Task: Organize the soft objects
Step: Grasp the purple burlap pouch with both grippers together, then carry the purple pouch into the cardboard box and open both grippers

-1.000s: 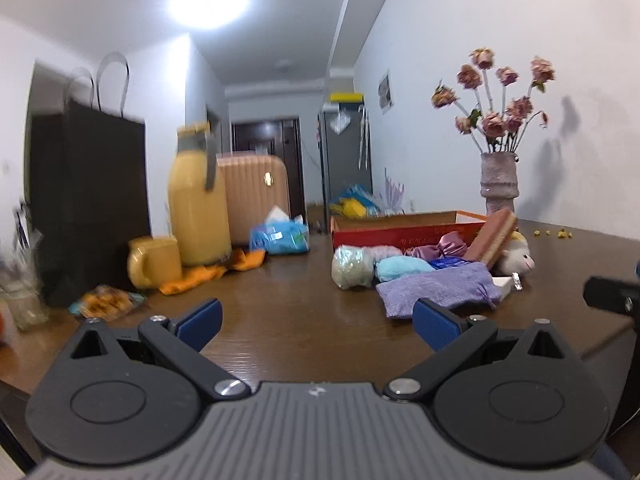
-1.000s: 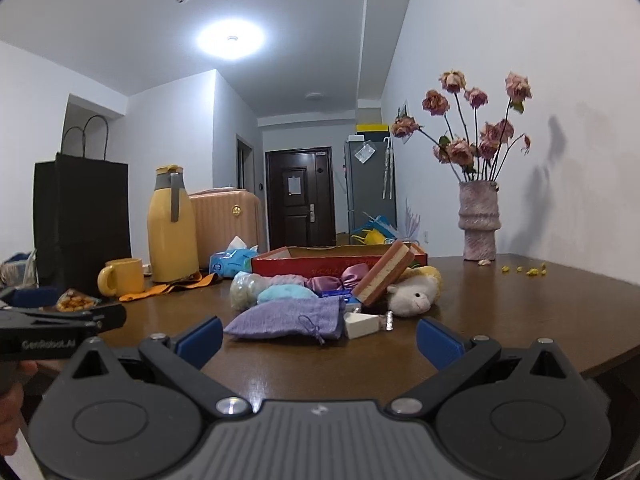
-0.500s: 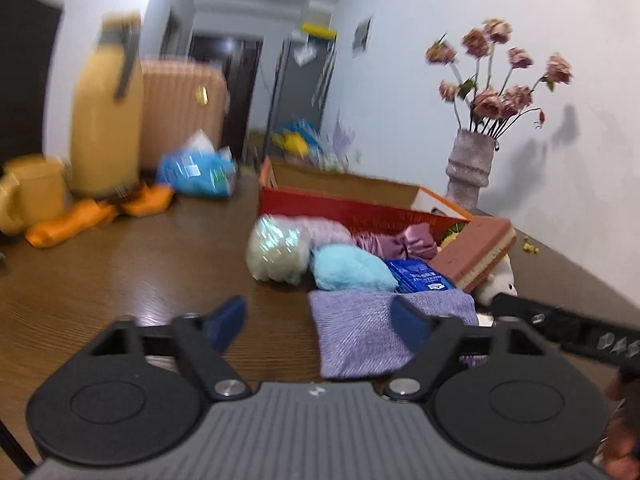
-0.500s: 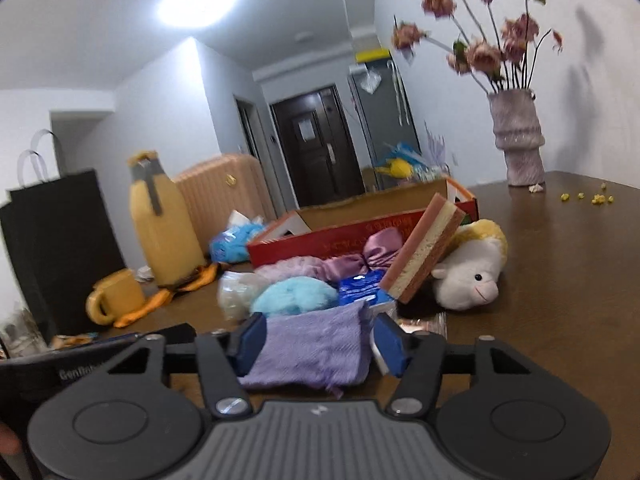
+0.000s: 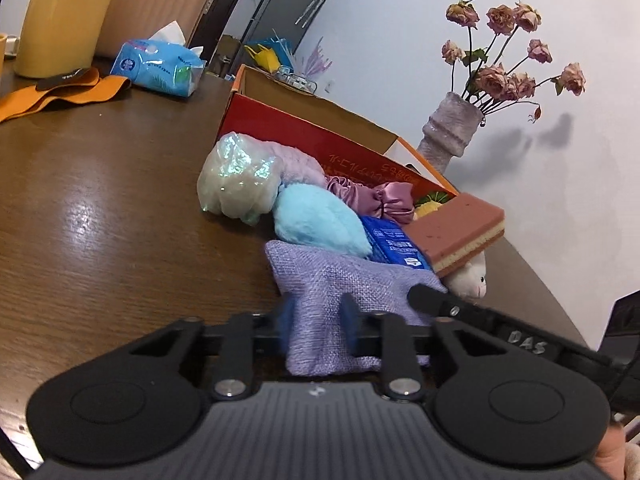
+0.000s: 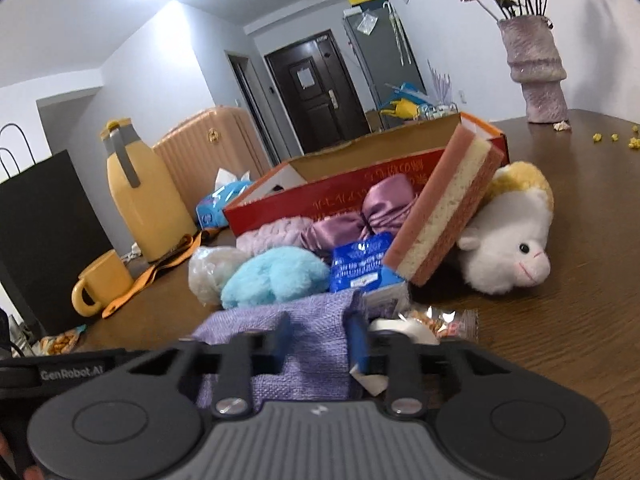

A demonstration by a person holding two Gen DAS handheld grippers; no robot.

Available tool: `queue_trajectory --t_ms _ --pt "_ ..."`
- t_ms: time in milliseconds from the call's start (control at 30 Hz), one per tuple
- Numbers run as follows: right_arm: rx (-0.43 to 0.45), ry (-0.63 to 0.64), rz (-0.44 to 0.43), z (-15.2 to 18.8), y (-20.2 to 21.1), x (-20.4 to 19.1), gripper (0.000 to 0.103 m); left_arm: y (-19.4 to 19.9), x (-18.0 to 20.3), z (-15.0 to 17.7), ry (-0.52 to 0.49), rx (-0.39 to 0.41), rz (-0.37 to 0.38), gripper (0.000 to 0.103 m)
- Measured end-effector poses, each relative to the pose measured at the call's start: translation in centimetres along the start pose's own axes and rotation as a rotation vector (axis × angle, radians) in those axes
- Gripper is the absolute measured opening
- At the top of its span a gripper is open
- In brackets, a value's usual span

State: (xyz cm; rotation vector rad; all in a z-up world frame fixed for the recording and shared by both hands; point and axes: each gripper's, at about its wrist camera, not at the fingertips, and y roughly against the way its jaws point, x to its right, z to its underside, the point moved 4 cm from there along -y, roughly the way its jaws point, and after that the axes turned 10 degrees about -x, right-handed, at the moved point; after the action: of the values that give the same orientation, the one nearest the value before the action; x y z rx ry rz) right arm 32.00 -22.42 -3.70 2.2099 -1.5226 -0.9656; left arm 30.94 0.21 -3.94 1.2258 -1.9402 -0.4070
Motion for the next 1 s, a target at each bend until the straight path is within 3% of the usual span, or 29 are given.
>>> queue_trajectory --t_ms 100,300,367,467,600,700,800,933,1000 --pt "0.0 0.038 -0.002 0.2 0.0 -0.5 0.005 0.5 0.4 0.3 -0.021 0.016 0.008 0.01" --pt "0.018 0.094 -0.01 0.3 0.9 -1.8 0.002 2.5 2.0 -0.3 -0.073 0.077 0.045 0.007" --pt "0.063 0.11 -0.029 -0.5 1.9 -2.2 0.002 3.4 2.8 -1.7 -0.099 0.102 0.072 0.007" --pt "0.129 0.165 -0.04 -3.5 3.2 -3.2 0.002 4.4 3.9 -5.7 -0.151 0.141 0.108 0.007" --pt "0.167 0.217 -0.064 -10.9 2.6 -3.5 0.002 2.7 4.8 -14.2 -0.18 0.117 0.078 0.007" --pt "0.146 0.228 -0.048 -18.2 -0.8 -3.1 0.002 -0.9 4.7 -20.8 -0.171 0.065 0.042 0.007" --pt "0.077 0.179 -0.023 -24.6 -6.4 -1.5 0.002 -5.9 3.5 -26.1 -0.182 0.037 -0.043 0.007" --pt "-0.058 0.146 0.045 -29.7 -15.2 -0.1 0.002 -13.5 0.6 -30.5 -0.127 -0.056 -0.158 0.008" --pt "-0.154 0.117 0.072 -31.0 -19.8 0.6 0.008 -16.5 -0.7 -31.6 -0.111 -0.093 -0.223 0.022"
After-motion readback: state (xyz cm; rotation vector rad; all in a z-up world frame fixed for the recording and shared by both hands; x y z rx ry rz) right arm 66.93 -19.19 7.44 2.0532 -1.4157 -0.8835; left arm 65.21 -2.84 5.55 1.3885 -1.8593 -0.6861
